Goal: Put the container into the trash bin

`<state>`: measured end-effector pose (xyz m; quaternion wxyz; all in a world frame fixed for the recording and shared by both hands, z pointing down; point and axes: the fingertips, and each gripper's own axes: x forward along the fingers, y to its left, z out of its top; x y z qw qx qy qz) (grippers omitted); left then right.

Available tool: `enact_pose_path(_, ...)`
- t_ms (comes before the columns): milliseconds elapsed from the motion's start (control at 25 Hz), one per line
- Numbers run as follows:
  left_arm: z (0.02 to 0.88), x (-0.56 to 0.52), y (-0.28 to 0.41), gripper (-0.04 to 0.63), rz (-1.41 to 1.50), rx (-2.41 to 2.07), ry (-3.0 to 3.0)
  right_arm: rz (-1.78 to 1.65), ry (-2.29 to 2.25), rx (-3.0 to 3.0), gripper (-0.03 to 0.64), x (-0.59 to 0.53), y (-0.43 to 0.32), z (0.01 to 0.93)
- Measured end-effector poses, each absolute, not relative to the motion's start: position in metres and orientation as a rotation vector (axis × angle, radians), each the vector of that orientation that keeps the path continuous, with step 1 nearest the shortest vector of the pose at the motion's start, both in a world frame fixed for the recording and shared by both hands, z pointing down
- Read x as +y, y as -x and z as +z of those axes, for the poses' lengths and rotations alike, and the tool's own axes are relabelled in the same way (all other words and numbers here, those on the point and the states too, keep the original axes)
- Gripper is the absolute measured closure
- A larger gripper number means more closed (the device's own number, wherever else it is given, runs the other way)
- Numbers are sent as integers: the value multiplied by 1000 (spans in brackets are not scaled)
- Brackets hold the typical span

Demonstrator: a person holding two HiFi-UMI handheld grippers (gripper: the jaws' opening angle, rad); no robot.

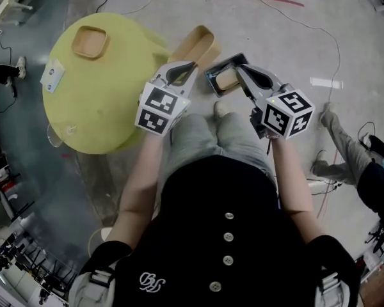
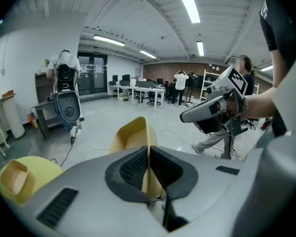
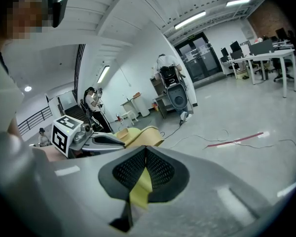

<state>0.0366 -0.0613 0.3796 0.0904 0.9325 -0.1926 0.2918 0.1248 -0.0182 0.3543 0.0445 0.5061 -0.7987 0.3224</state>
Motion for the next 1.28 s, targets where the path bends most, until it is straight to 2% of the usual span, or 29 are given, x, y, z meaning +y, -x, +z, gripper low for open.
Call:
enact_pose_path(800, 461, -6, -132, 569, 961, -291, -2651, 1195, -1591, -2313, 614, 15, -203, 419)
enact_pose_path(1280, 515, 6, -133, 569, 1055, -253, -2544, 1317, -1591, -2256, 614, 17, -214, 473)
